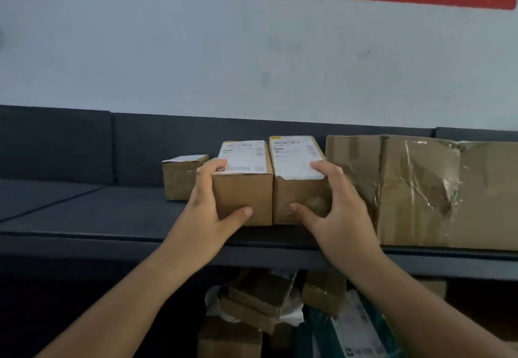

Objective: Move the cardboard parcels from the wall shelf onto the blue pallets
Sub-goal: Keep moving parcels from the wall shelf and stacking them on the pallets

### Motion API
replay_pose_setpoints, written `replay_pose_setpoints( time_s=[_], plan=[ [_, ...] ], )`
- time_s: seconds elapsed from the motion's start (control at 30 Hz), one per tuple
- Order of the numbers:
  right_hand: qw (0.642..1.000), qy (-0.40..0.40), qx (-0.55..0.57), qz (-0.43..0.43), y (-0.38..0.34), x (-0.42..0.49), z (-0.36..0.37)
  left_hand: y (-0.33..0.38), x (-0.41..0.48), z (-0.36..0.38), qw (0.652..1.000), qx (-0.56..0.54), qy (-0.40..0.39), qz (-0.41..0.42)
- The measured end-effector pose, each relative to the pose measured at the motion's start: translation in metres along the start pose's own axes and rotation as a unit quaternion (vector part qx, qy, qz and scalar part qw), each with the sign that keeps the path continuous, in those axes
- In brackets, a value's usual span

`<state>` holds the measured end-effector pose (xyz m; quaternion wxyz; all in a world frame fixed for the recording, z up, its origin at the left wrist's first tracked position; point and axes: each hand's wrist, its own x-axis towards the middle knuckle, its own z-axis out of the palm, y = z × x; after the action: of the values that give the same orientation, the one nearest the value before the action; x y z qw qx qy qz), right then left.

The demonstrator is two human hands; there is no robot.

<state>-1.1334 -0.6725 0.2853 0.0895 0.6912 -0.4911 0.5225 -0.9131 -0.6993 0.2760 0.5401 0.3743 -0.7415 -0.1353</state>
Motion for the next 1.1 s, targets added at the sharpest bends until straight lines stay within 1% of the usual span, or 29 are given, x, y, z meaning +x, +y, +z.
replay_pose_setpoints(
  time_s=[0.2,0.37,0.63,0.83,0.93,1.1],
  plan=[
    [0.993,-0.028,0.106,-0.05,-0.021,-0.006,0.022,0.018,-0.045,-0.029,0.994,0.02,0.11,-0.006],
    [0.973,-0.071,0.2,-0.09,-0.063,-0.022,0.054,0.034,-0.097,-0.075,0.981,0.058,0.179,-0.044],
    [0.911,-0.136,0.361,-0.147,-0.179,-0.059,0.106,0.066,-0.195,-0.175,0.932,0.164,0.302,-0.112],
    [0.867,-0.207,0.424,-0.164,-0.282,-0.101,0.162,0.077,-0.282,-0.265,0.883,0.224,0.382,-0.152],
    [0.851,-0.229,0.445,-0.16,-0.334,-0.124,0.188,0.076,-0.326,-0.311,0.861,0.247,0.408,-0.174],
    [0.821,-0.274,0.477,-0.155,-0.414,-0.166,0.23,0.068,-0.39,-0.387,0.842,0.267,0.425,-0.198]
  ],
)
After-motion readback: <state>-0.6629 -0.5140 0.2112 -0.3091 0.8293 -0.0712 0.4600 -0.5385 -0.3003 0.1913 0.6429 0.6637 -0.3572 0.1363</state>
